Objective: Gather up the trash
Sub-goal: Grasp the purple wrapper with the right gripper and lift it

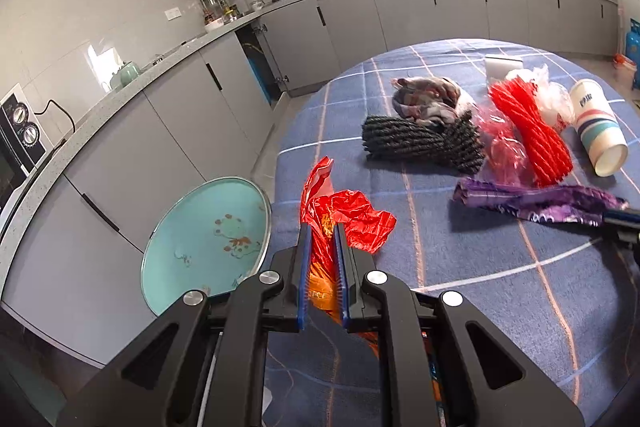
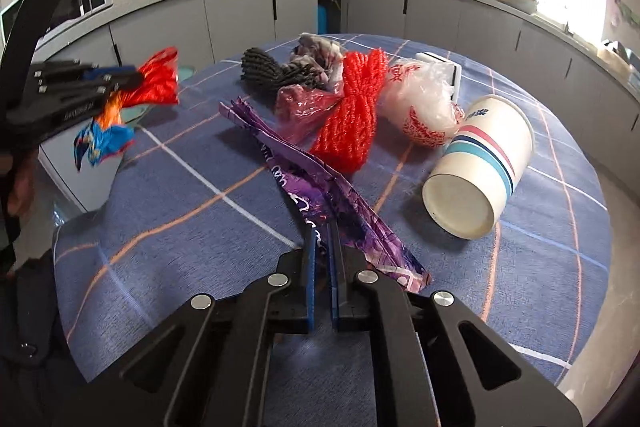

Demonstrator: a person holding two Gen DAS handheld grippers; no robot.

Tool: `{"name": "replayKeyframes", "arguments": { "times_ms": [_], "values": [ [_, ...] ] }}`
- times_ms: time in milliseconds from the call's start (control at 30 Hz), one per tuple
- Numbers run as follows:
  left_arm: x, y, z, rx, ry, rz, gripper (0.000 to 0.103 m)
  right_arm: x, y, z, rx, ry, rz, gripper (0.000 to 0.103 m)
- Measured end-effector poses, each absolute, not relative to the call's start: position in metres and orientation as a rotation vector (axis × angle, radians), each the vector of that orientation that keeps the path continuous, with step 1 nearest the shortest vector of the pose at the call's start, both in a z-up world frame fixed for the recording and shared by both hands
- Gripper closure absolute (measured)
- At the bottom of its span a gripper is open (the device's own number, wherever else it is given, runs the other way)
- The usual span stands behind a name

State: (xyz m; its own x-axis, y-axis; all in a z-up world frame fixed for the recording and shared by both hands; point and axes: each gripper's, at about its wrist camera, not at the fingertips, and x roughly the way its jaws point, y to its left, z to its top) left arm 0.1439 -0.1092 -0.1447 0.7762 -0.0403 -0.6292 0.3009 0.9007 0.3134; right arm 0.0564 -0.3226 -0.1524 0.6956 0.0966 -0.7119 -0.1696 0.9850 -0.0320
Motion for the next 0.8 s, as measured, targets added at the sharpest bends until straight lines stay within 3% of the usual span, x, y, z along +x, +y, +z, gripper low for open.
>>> {"name": "replayKeyframes", "arguments": {
  "times_ms": [33, 100, 167, 267, 333, 500, 800],
  "values": [
    [0.144, -0.108, -0.144, 0.417, 0.657, -0.189, 0.091, 0.055, -0.322, -0.150, -0.096, 0.773, 0.145, 0.093],
    [0.145, -0.108, -0.145, 0.416, 0.659, -0.190, 0.091, 0.052, -0.325, -0.147, -0.083, 0.758, 0.146, 0.058],
    [0.145, -0.107, -0.145, 0.414, 0.662, -0.190, 0.091, 0.051, -0.325, -0.144, -0.098, 0.750, 0.144, 0.058],
    [0.146, -0.106, -0.144, 0.409, 0.662, -0.189, 0.091, 0.053, -0.324, -0.148, -0.127, 0.774, 0.143, 0.062],
    [0.147, -0.106, -0.144, 0.409, 0.662, -0.190, 0.091, 0.057, -0.324, -0.154, -0.134, 0.791, 0.128, 0.078],
    [0.147, -0.106, -0.145, 0.410, 0.666, -0.191, 0.091, 0.059, -0.319, -0.162, -0.141, 0.811, 0.139, 0.098],
    [0.146, -0.098, -0.134, 0.410, 0.634, -0.163, 0.091, 0.045, -0.311, -0.136, -0.098, 0.737, 0.176, 0.101]
  ]
}}
